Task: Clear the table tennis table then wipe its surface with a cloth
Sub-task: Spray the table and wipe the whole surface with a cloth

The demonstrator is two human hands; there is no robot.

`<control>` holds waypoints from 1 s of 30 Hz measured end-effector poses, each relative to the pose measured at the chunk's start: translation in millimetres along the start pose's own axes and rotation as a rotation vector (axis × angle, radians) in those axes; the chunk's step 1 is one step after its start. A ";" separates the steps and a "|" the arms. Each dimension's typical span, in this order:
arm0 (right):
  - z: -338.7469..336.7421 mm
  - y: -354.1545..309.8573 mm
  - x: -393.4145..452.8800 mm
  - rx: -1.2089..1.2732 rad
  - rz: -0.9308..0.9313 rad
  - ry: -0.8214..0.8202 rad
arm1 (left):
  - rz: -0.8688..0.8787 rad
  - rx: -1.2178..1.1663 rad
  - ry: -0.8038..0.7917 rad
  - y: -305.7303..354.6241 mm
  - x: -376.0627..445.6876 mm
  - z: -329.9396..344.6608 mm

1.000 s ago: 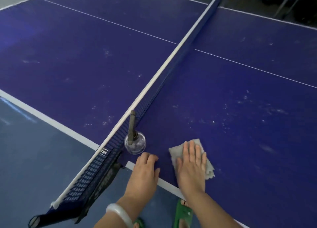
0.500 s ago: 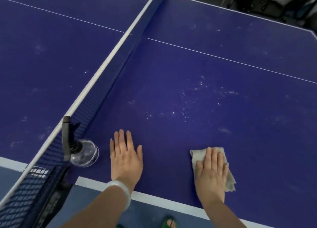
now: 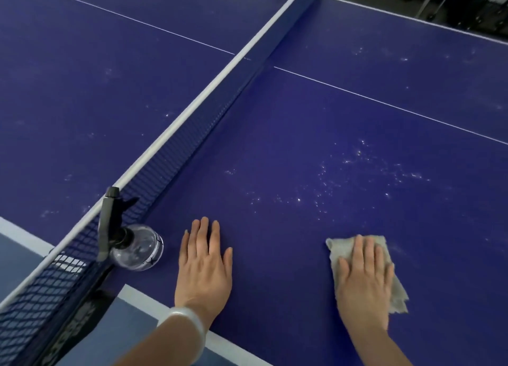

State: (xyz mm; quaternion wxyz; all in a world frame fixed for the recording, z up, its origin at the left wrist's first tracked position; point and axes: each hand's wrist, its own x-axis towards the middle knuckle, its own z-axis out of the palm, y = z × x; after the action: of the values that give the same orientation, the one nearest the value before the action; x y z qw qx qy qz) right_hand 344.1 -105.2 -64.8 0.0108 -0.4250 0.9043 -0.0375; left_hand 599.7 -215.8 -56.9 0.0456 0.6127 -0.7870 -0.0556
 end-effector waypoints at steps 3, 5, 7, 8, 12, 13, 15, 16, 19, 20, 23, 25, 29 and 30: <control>-1.9 -39.0 -20.5 -0.002 -0.189 -0.021 | -0.002 0.011 0.002 1.4 0.3 -2.7; 0.3 -71.0 -14.7 -0.008 -0.411 -0.028 | 0.001 0.016 0.009 1.3 0.1 -2.9; 2.1 -100.0 5.0 0.008 -0.576 -0.016 | -0.001 0.029 0.012 1.1 0.1 -2.3; 2.6 -110.9 18.7 0.014 -0.642 -0.031 | -0.005 0.035 0.010 1.2 0.3 -2.0; -2.3 -110.6 87.6 -0.044 -0.671 -0.113 | -0.015 0.041 0.012 2.1 1.3 -1.5; -3.6 -96.7 101.3 -0.048 -0.557 -0.120 | -0.018 0.044 0.012 2.0 1.2 -1.7; -4.9 -58.6 107.3 -0.022 -0.294 -0.090 | -0.017 0.040 0.006 2.1 0.1 -2.8; -5.9 -42.8 98.7 -0.013 -0.205 -0.071 | -0.012 0.035 0.008 2.5 0.0 -3.3; -5.2 -43.2 47.9 -0.012 -0.148 -0.032 | -0.009 0.033 0.019 3.5 1.1 -4.1; -3.9 -57.4 35.8 0.008 -0.189 -0.032 | -0.009 0.033 0.015 3.5 1.3 -3.9; 4.3 -116.4 30.4 0.045 -0.461 -0.039 | -0.007 0.032 -0.003 2.5 1.3 -4.0; 8.7 -152.2 49.4 0.037 -0.615 -0.042 | -0.003 0.032 -0.002 2.5 1.4 -4.3; 9.0 -160.3 103.8 -0.021 -0.604 -0.117 | -0.011 0.027 -0.009 2.5 1.3 -5.0; 9.4 -147.5 109.6 -0.013 -0.508 -0.110 | -0.012 0.024 -0.011 2.4 1.4 -5.1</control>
State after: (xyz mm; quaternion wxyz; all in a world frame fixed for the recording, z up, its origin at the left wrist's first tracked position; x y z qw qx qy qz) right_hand 387.8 -283.9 -61.4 0.0473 -0.6402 0.7667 -0.0100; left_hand 597.7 -216.7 -51.6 0.0334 0.6176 -0.7842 -0.0497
